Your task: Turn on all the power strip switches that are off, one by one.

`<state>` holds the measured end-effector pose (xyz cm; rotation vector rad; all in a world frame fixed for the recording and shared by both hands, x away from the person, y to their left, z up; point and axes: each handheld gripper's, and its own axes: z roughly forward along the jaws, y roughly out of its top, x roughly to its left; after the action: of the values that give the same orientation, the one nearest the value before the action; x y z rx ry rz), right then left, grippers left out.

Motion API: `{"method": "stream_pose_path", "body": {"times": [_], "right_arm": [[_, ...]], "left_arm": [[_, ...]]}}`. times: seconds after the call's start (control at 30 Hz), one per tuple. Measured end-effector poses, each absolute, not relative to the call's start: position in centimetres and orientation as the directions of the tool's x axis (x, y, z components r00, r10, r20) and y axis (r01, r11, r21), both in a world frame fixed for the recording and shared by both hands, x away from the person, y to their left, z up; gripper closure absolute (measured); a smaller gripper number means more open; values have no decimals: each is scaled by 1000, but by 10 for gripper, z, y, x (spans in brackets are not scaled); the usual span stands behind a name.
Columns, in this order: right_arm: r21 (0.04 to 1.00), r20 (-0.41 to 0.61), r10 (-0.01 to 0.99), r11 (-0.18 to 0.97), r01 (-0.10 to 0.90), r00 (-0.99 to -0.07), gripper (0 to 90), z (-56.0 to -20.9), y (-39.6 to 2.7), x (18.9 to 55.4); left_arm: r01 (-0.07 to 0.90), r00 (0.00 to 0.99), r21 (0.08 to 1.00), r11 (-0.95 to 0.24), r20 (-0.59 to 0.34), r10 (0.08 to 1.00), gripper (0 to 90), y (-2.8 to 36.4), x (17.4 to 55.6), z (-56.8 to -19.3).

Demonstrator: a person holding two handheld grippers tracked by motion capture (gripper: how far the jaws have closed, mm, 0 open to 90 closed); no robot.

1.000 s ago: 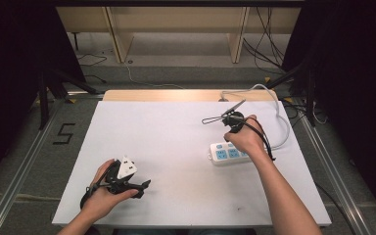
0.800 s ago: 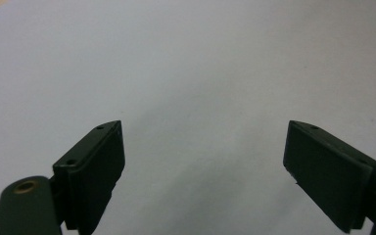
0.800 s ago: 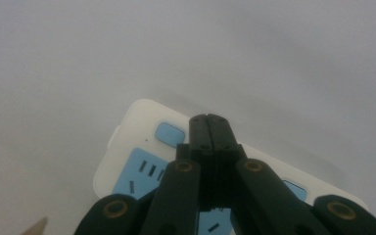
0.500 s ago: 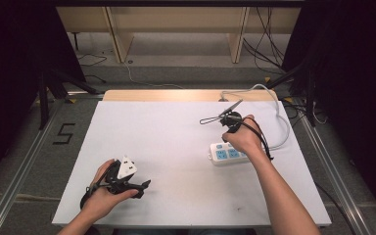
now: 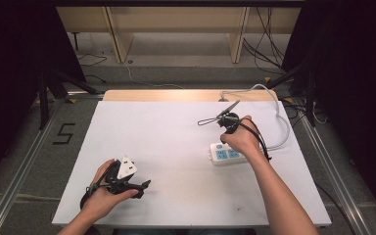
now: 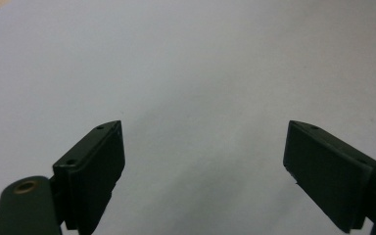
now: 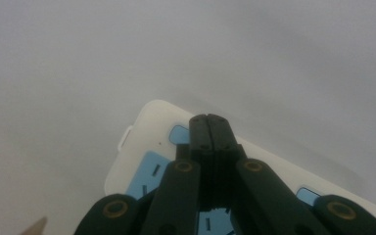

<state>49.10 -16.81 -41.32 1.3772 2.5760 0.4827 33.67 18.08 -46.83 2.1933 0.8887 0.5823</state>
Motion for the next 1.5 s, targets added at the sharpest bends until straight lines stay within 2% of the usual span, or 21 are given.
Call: {"method": "stream_pose_path", "body": {"times": [1.5], "right_arm": [[317,-6,822,542,778,-570,900,-426,-154,495]], "left_arm": [[420,667,738,-528,144,732,155,181,337,-468]]}}
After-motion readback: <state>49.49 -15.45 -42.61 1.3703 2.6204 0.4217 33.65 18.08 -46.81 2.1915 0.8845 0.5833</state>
